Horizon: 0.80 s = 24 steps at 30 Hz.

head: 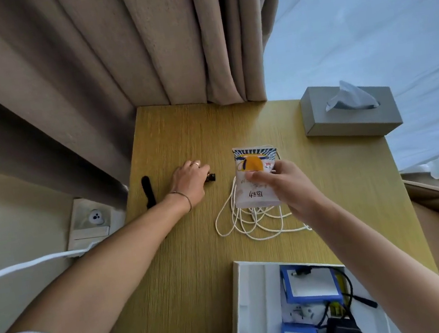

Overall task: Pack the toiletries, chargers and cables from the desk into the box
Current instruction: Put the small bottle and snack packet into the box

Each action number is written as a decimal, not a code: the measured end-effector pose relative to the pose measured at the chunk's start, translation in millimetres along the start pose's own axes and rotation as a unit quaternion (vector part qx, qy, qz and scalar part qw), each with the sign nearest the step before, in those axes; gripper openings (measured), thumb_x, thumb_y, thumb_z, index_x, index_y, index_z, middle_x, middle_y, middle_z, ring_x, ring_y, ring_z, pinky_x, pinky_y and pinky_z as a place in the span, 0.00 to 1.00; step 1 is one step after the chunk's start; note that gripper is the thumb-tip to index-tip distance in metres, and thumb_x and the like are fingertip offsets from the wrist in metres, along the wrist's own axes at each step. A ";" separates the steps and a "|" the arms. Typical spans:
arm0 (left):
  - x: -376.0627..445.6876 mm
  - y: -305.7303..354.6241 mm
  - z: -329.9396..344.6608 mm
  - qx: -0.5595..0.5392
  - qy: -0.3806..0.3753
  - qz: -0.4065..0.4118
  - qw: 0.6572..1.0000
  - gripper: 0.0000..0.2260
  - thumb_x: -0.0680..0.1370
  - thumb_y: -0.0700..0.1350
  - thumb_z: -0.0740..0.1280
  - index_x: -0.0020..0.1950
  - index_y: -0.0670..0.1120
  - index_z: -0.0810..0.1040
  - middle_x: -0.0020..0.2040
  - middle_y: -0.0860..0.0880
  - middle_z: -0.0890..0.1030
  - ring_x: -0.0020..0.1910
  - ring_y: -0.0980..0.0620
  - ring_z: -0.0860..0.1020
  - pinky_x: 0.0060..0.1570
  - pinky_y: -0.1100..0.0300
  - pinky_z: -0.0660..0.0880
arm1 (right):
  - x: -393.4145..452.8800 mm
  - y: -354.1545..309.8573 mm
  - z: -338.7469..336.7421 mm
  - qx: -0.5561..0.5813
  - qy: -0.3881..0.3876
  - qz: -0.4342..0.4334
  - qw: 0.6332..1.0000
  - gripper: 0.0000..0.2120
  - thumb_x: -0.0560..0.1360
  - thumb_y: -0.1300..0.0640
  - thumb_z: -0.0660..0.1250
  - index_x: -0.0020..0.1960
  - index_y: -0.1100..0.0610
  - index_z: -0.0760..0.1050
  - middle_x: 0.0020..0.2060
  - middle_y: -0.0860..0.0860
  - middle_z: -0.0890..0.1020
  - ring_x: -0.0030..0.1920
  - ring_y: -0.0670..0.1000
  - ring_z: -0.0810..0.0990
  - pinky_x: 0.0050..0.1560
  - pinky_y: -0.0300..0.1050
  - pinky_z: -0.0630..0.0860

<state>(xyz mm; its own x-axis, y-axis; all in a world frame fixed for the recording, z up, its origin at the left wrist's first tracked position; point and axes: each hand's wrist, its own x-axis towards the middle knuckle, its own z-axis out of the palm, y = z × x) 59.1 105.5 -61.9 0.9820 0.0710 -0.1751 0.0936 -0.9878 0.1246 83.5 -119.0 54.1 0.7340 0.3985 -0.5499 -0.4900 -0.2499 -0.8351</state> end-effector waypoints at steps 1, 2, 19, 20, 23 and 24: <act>-1.6 1.7 -0.5 -0.028 0.000 -0.011 1.000 0.12 0.76 0.38 0.69 0.58 0.48 0.76 0.58 0.46 0.78 0.57 0.46 0.76 0.49 0.53 0.73 | -4.1 1.4 -2.6 0.011 0.001 0.003 1.000 0.13 0.72 0.58 0.76 0.53 0.61 0.79 0.45 0.58 0.87 0.46 0.59 0.87 0.51 0.57 0.82; -4.3 4.3 -1.9 -0.065 0.000 -0.025 0.998 0.11 0.77 0.41 0.70 0.58 0.49 0.77 0.57 0.48 0.79 0.55 0.47 0.77 0.47 0.54 0.72 | -8.3 2.7 -4.8 0.025 -0.001 0.004 1.000 0.15 0.72 0.59 0.76 0.55 0.62 0.78 0.46 0.59 0.87 0.47 0.59 0.87 0.50 0.57 0.82; -131.9 87.1 -83.5 -0.607 0.098 -0.129 0.778 0.01 0.79 0.45 0.70 0.49 0.50 0.81 0.44 0.42 0.86 0.46 0.42 0.85 0.46 0.51 0.83 | -104.4 37.3 -26.9 0.083 0.022 -0.013 0.996 0.15 0.77 0.51 0.70 0.53 0.64 0.80 0.46 0.59 0.86 0.46 0.57 0.86 0.51 0.54 0.81; -139.7 89.9 -85.1 -0.609 0.099 -0.134 0.775 0.01 0.79 0.45 0.70 0.49 0.50 0.81 0.44 0.42 0.86 0.46 0.41 0.85 0.48 0.49 0.83 | -110.4 40.0 -28.6 0.078 0.025 -0.013 0.997 0.18 0.77 0.51 0.70 0.54 0.67 0.79 0.47 0.61 0.86 0.47 0.59 0.86 0.51 0.55 0.82; -163.2 96.4 -88.4 -0.612 0.097 -0.135 0.773 0.02 0.79 0.45 0.70 0.51 0.49 0.81 0.43 0.44 0.86 0.45 0.45 0.85 0.50 0.47 0.82 | -129.5 49.2 -34.6 0.049 0.027 -0.007 0.998 0.26 0.75 0.51 0.72 0.56 0.75 0.75 0.50 0.66 0.85 0.50 0.63 0.86 0.56 0.61 0.80; -170.9 98.8 -89.6 -0.612 0.097 -0.133 0.773 0.03 0.79 0.45 0.70 0.51 0.49 0.81 0.43 0.45 0.86 0.44 0.46 0.86 0.51 0.46 0.82 | -135.6 53.0 -36.8 0.039 0.025 -0.008 0.999 0.27 0.75 0.51 0.72 0.57 0.76 0.74 0.50 0.66 0.85 0.49 0.63 0.86 0.56 0.63 0.80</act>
<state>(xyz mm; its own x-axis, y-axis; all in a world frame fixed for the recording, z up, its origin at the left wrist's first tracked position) -84.7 8.2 67.8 0.8960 0.3864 -0.2187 0.2651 -0.0705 0.9616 -24.7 -218.7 84.0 0.7634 0.3563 -0.5388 -0.5123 -0.1740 -0.8410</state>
